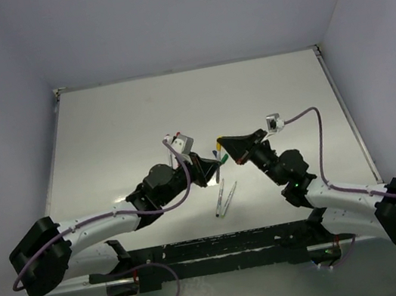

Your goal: Insert the pens into the pen caps

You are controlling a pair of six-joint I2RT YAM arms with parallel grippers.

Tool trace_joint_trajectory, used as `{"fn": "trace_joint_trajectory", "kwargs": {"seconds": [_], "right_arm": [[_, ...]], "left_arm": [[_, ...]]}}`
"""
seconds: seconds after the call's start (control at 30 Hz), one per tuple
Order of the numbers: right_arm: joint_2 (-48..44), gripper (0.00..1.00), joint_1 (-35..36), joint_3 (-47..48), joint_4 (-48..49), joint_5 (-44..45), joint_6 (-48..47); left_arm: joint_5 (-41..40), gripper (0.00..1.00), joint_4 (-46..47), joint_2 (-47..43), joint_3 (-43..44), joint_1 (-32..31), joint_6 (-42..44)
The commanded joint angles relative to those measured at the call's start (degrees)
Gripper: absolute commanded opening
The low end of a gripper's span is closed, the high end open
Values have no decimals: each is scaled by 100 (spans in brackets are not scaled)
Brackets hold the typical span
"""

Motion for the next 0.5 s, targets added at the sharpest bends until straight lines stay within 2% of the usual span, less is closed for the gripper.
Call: {"fn": "trace_joint_trajectory", "kwargs": {"seconds": [0.0, 0.47], "right_arm": [[191, 0, 75, -13, -819, -643, -23], [642, 0, 203, 224, -1683, -850, -132]], "left_arm": [[-359, 0, 1222, -380, 374, 325, 133], [-50, 0, 1241, -302, 592, 718, 155]]}}
